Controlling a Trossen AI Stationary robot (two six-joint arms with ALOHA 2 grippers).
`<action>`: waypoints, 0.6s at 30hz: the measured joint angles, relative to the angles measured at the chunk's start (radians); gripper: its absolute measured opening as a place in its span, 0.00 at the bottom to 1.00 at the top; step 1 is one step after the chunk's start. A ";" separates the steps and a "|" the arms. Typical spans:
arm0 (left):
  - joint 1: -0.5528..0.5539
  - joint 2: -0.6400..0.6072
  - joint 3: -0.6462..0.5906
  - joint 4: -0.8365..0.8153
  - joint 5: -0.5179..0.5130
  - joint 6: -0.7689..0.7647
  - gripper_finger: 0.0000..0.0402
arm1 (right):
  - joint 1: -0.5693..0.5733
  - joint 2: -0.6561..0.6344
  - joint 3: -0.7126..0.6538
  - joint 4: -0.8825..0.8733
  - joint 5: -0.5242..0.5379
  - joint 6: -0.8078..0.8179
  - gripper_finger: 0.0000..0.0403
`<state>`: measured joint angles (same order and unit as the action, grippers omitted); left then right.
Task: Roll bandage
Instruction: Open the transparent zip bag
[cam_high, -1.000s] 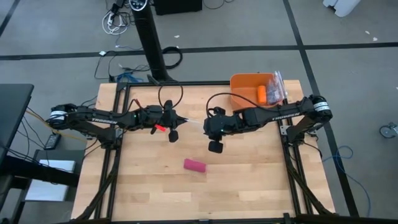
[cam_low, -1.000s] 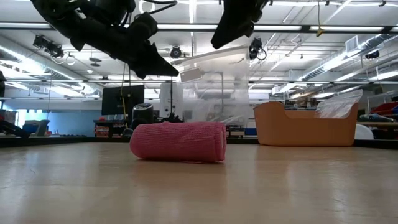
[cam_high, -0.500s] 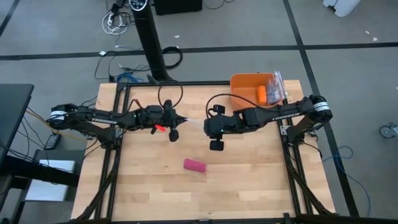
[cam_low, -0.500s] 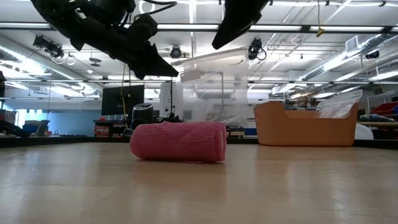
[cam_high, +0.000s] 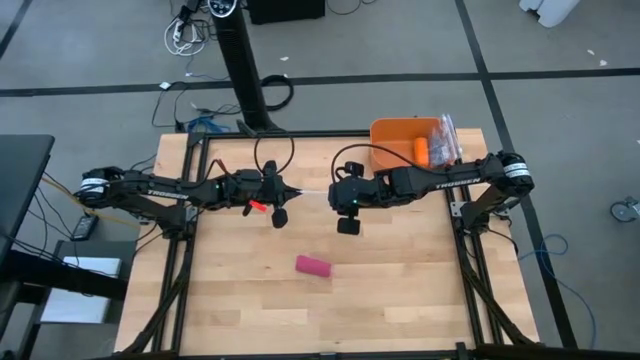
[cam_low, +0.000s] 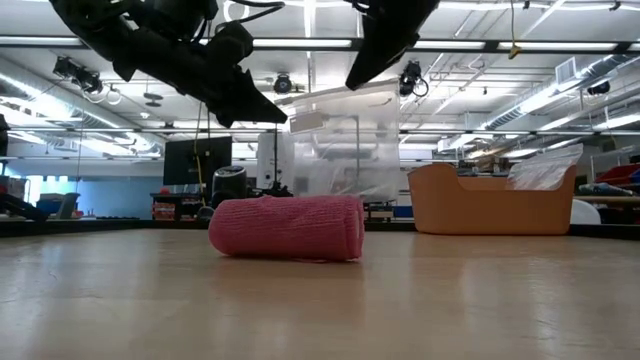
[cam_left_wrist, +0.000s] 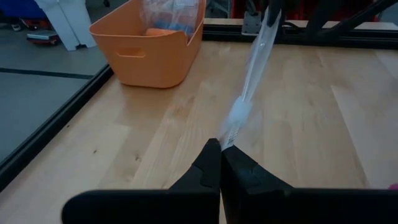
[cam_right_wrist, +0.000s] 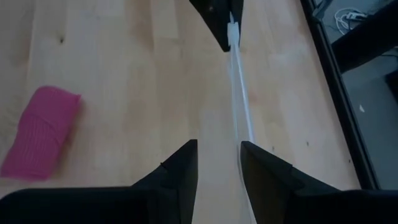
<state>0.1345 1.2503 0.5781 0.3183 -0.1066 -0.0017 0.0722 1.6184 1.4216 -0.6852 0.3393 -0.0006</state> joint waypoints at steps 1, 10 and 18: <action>0.000 0.000 0.000 0.000 0.000 0.000 0.00 | -0.003 0.000 -0.003 0.002 -0.002 0.000 0.30; 0.000 0.000 0.000 0.005 0.013 0.000 0.00 | -0.055 0.034 -0.005 0.014 -0.125 -0.016 0.29; 0.000 0.000 0.000 0.022 0.030 -0.002 0.00 | -0.092 0.121 -0.005 0.049 -0.304 -0.033 0.27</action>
<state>0.1345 1.2507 0.5780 0.3408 -0.0769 -0.0036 -0.0202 1.7399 1.4170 -0.6363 0.0351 -0.0338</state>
